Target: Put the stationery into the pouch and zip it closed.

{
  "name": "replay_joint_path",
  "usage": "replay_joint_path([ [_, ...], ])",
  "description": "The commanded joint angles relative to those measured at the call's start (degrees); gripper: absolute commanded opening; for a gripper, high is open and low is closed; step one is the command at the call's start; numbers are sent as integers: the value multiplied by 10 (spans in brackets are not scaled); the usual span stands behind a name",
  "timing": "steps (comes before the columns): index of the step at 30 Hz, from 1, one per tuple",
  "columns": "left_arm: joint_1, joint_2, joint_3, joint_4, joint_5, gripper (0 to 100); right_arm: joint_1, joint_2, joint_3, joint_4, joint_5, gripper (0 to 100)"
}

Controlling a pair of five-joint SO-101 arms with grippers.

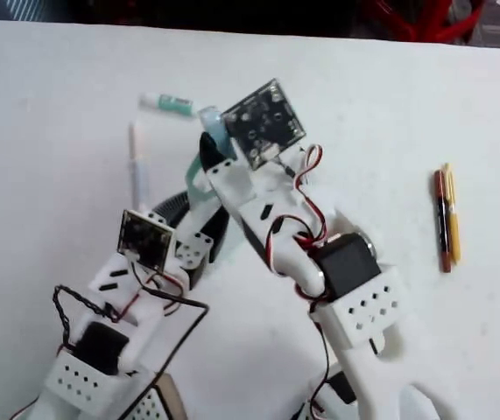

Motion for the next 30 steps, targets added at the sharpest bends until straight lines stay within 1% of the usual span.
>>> replay_joint_path([
  [1, -3, -9, -8, -16, 2, 139, 12, 0, 4, -14, -24, 18],
  [8, -3, -9, -7, -17, 2, 140, 21, 0, 69, 12, 33, 18],
  [13, -3, -9, -8, -17, 2, 140, 20, -8, 58, 58, 38, 21],
  [18, -3, -9, -8, -17, 2, 140, 19, -74, 40, 79, 36, 28],
  [20, -3, -9, -8, -17, 2, 140, 19, -95, 42, 79, 36, 81],
  [23, -3, -9, -8, -17, 2, 140, 18, -105, 44, 96, 39, 222],
  [24, -3, -9, -8, -17, 2, 140, 16, -104, 44, 104, 39, 255],
  [25, -3, -9, -8, -17, 2, 140, 16, -103, 44, 112, 40, 269],
  [30, -3, -9, -8, -17, 2, 140, 16, -103, 41, 129, 48, 259],
])
